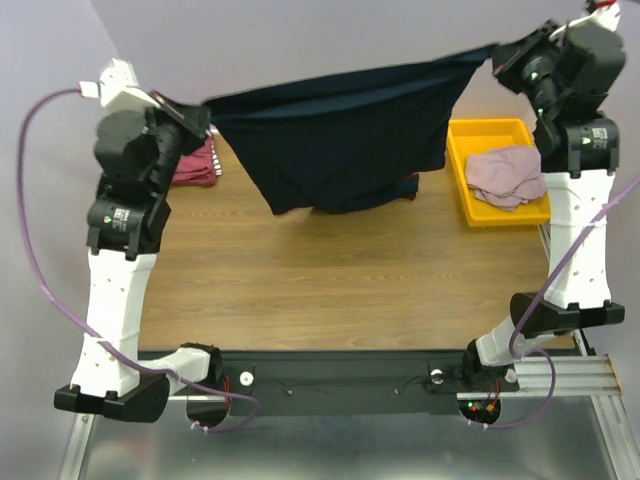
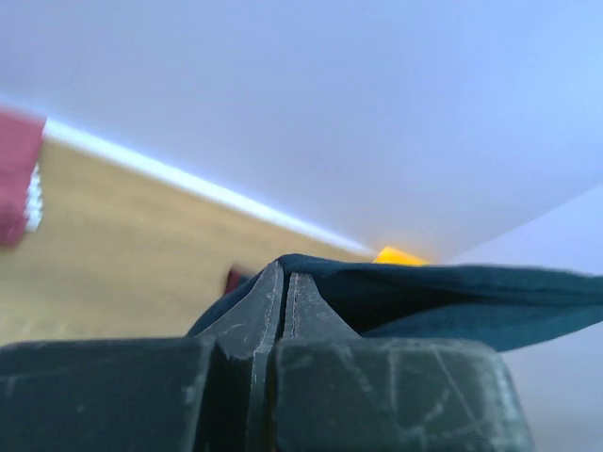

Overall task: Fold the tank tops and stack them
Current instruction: Flatten the tank top out

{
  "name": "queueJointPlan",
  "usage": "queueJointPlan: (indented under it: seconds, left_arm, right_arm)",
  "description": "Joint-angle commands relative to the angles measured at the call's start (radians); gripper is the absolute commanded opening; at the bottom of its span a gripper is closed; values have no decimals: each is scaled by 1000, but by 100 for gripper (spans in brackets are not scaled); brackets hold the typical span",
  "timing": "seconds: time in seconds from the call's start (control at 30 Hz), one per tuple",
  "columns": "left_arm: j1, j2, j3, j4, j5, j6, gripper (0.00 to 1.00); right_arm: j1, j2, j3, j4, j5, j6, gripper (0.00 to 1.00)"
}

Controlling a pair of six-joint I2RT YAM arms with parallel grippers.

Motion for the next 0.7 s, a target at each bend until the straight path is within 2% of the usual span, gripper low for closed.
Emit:
queueJointPlan:
  seconds: [0.0,0.17,0.37,0.5,0.6,0.67]
  left_arm:
    - [12,9,172,56,21,33,0]
    - [12,-29,252,102,58,16,0]
    - [12,-116,251,166,75,-10,0]
    - [12,-135,269,212,60,-21,0]
    - [14,-83,271,212,20,-27,0]
    - [14,38,344,117,65,-27,0]
  right_arm:
    - [-19,3,142,43,-17,30,0]
    - [-17,-47,196,52,-10,43,0]
    - [-19,-155,182,113,2,67,0]
    - [-19,-163,178,164,-27,89,0]
    - [-19,-120,141,163,-84,113,0]
    - [-17,-75,80,167,-163,135,0]
